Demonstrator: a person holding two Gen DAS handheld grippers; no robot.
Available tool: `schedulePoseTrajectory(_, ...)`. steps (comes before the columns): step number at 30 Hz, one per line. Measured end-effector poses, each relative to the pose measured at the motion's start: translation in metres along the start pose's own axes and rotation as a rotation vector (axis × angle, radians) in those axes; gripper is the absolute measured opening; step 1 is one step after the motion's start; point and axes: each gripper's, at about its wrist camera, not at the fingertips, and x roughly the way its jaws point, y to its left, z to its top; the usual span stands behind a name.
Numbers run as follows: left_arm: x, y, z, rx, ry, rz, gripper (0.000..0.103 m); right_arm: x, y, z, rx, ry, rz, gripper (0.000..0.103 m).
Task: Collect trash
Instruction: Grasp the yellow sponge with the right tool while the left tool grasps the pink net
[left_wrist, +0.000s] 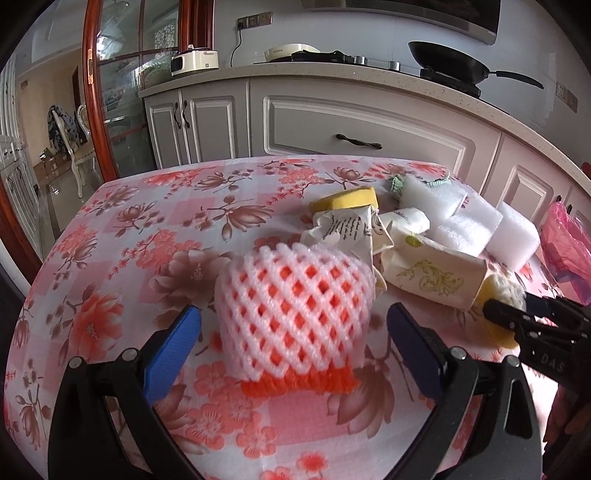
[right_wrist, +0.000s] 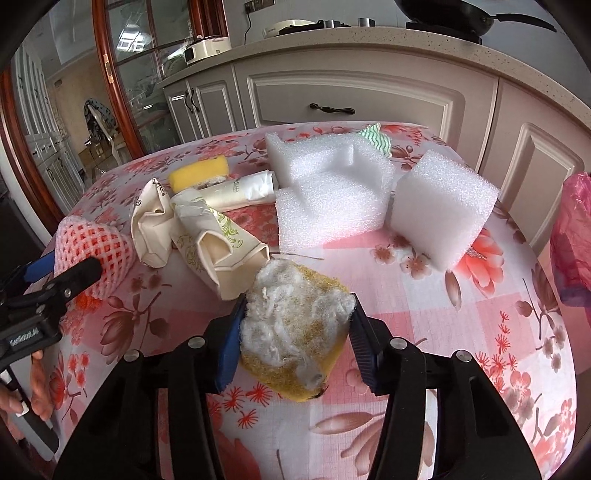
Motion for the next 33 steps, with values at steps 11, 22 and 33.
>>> schedulePoseTrajectory(11,-0.003,0.003,-0.008,0.030,-0.043,-0.036,0.044,-0.010,-0.001,-0.010,0.033,-0.005,-0.006,0.050)
schedulePoseTrajectory(22,-0.038,-0.004,-0.020,0.052,-0.108,-0.051,0.041,-0.026,0.003,-0.018,0.032,-0.048,0.008,0.050)
schedulePoseTrajectory(33,-0.063,-0.036,-0.033,0.125,-0.133,-0.088,0.042,-0.055,-0.020,-0.028,0.078,-0.109,-0.033,0.050)
